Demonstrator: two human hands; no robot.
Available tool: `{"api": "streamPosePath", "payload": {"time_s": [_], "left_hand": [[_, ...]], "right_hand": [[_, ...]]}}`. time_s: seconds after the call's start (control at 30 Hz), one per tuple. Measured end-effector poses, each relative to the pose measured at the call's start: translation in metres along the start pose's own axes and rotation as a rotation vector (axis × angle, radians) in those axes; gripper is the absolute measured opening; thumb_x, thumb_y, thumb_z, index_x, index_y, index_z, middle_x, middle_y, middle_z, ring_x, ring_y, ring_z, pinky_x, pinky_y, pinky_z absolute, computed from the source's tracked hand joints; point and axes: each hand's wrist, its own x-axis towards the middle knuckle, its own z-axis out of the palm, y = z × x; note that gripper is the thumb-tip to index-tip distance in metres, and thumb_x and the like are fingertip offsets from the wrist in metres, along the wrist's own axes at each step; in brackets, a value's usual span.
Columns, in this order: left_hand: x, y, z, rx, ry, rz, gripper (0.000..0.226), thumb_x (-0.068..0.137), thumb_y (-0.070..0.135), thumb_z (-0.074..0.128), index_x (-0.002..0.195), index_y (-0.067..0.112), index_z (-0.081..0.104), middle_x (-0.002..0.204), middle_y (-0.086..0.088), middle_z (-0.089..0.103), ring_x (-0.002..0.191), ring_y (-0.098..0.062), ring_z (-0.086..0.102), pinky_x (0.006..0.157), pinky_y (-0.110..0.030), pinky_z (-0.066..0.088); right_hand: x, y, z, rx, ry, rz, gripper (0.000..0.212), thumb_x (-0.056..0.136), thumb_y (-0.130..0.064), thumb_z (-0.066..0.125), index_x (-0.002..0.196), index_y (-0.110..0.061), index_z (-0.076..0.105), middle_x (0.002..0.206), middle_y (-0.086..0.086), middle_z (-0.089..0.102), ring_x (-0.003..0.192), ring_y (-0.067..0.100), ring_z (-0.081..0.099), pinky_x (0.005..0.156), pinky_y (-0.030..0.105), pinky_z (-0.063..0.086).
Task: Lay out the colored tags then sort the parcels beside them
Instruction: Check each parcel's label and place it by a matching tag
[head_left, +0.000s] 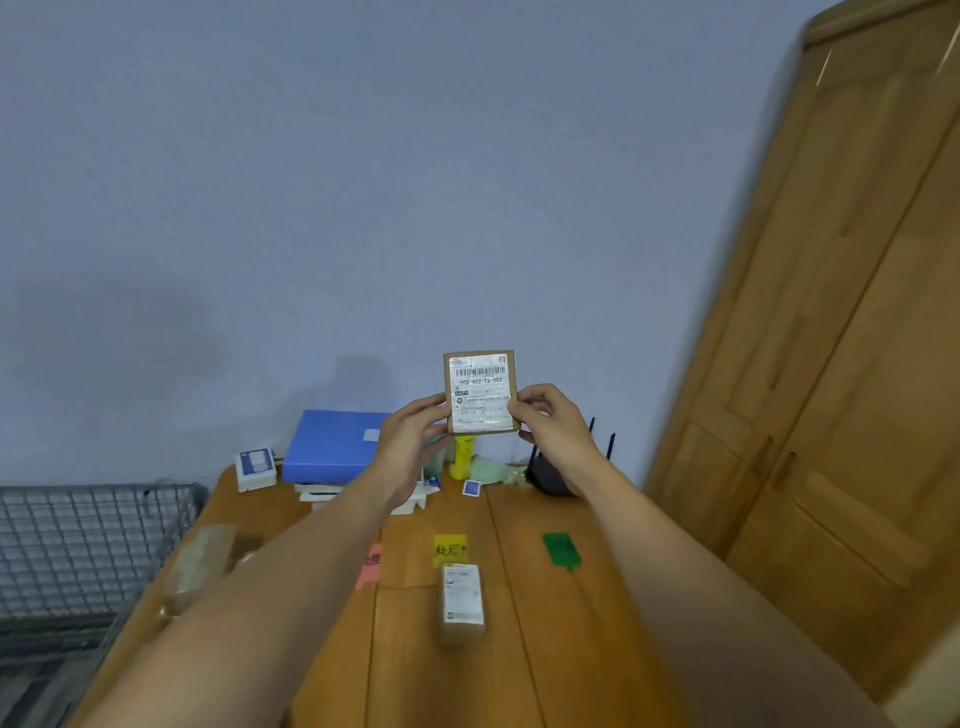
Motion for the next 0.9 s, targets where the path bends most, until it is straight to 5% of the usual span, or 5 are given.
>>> {"api": "streamPosePath", "payload": {"time_s": [0.23,0.37,0.73,0.9], "left_hand": [[0.002,-0.061,0.119,0.105,0.038,-0.043,0.029,0.096,0.017,0.069,0.125,0.016,0.068,0.113,-0.005,0.078,0.104,-0.023,0.075,0.100,-0.041,0.057],[0.014,-0.085,0.161,0.194,0.006,-0.005,0.030,0.099,0.017,0.066,0.128,0.016,0.066,0.117,-0.003,0.074,0.105,-0.020,0.072,0.095,-0.034,0.059],[0.044,-0.199,0.249,0.246,0.109,-0.111,0.024,0.097,0.003,0.063,0.116,0.018,0.066,0.112,-0.003,0.072,0.094,-0.009,0.066,0.075,-0.022,0.054],[0.062,-0.279,0.266,0.312,0.241,-0.222,0.027,0.097,0.001,0.059,0.120,0.012,0.067,0.117,-0.009,0.072,0.095,-0.014,0.069,0.080,-0.031,0.058]], "right_hand": [[0.010,0.056,-0.120,-0.023,-0.007,0.078,0.011,0.096,-0.026,0.065,0.106,-0.026,0.060,0.116,0.001,0.069,0.105,0.015,0.068,0.090,0.036,0.060],[0.020,0.084,-0.163,-0.032,0.013,0.115,0.013,0.093,-0.033,0.065,0.105,-0.036,0.061,0.116,-0.003,0.070,0.104,0.014,0.070,0.092,0.039,0.059],[0.060,0.212,-0.231,0.008,-0.009,0.273,0.019,0.096,-0.022,0.064,0.115,-0.020,0.065,0.115,-0.001,0.071,0.105,0.013,0.068,0.095,0.039,0.058],[0.079,0.288,-0.243,0.000,-0.165,0.376,0.019,0.095,-0.018,0.066,0.111,-0.026,0.062,0.115,-0.002,0.068,0.104,0.012,0.066,0.093,0.037,0.058]]}}
